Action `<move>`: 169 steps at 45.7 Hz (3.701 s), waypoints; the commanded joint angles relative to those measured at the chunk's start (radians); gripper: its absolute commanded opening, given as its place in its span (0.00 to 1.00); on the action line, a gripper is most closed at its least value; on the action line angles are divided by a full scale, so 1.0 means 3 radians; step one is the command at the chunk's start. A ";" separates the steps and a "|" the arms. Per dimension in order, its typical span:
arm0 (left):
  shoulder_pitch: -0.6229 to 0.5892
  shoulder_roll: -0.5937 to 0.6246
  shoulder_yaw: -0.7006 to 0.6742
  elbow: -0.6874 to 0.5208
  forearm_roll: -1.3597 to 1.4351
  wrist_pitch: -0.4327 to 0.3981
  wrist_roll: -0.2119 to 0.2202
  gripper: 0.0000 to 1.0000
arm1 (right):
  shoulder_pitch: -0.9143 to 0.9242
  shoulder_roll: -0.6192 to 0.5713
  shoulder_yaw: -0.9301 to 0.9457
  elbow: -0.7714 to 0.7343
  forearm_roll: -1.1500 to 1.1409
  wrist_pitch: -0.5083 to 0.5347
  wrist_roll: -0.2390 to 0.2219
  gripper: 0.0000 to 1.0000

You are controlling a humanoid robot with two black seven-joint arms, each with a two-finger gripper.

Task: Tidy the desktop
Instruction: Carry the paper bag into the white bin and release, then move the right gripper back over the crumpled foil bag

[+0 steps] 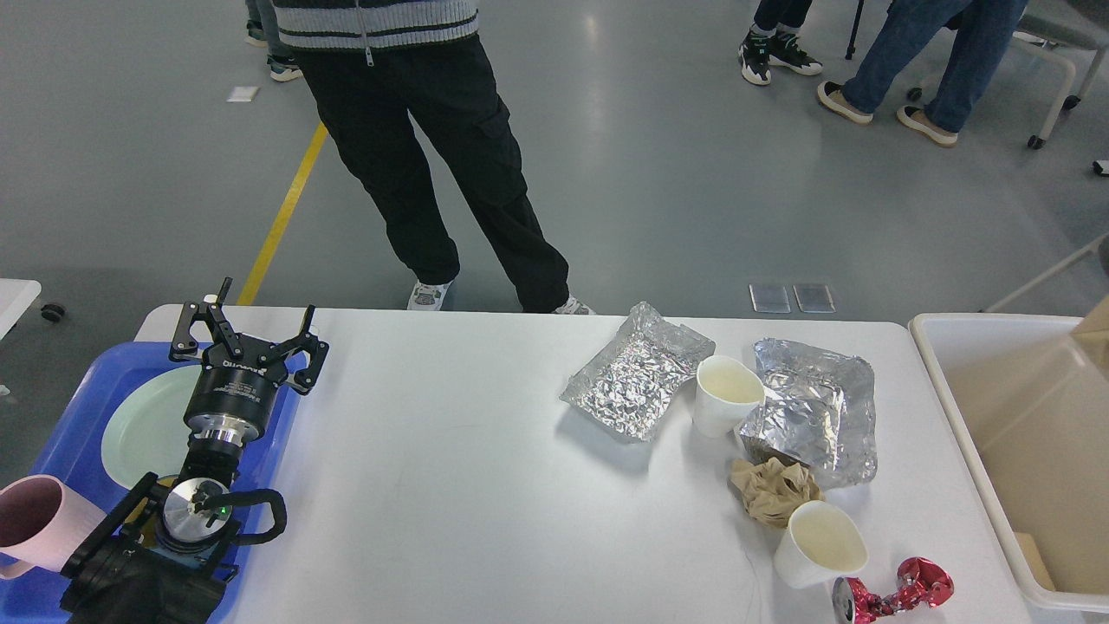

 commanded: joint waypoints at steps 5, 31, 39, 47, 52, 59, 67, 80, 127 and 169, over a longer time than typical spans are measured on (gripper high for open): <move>0.0000 0.0001 0.0000 0.0000 -0.0005 -0.0002 0.0000 0.96 | -0.1631 -0.0195 0.0783 -0.1336 0.0019 -0.0174 -0.0005 0.00; 0.0000 0.0001 0.0000 0.0000 0.0000 0.0003 0.0000 0.96 | -0.4301 0.0588 0.2200 -0.3429 0.0055 -0.1078 -0.0056 0.00; 0.0000 0.0001 0.0000 0.0005 0.0000 0.0003 0.0000 0.96 | -0.4573 0.0710 0.2236 -0.3562 0.0060 -0.1365 -0.0061 0.00; 0.0000 0.0001 -0.0005 0.0000 0.0000 -0.0002 0.0000 0.96 | -0.4695 0.0746 0.2277 -0.3567 0.0060 -0.1391 -0.0061 0.00; 0.0000 0.0001 -0.0005 0.0000 -0.0005 0.0003 0.0000 0.96 | -0.4798 0.0848 0.2348 -0.3567 0.0060 -0.1401 -0.0061 0.00; 0.0000 0.0001 0.0000 0.0005 0.0000 -0.0002 0.0000 0.96 | -0.4880 0.0946 0.2420 -0.3567 0.0060 -0.1396 -0.0061 0.00; 0.0000 0.0001 -0.0005 0.0005 0.0000 -0.0002 0.0000 0.96 | -0.4920 0.1007 0.2410 -0.3562 0.0060 -0.1391 -0.0061 0.00; 0.0000 0.0001 -0.0005 0.0005 0.0000 -0.0002 0.0000 0.96 | -0.4915 0.1012 0.2420 -0.3562 0.0060 -0.1585 -0.0061 0.19; 0.0000 0.0001 -0.0005 0.0005 -0.0005 -0.0002 0.0000 0.96 | -0.2795 0.0235 0.2185 -0.2188 -0.0205 -0.0067 -0.0025 1.00; 0.0000 0.0001 -0.0005 0.0005 -0.0005 -0.0002 0.0000 0.96 | 0.1696 0.1145 0.1305 0.0798 -0.0359 0.2581 -0.0061 1.00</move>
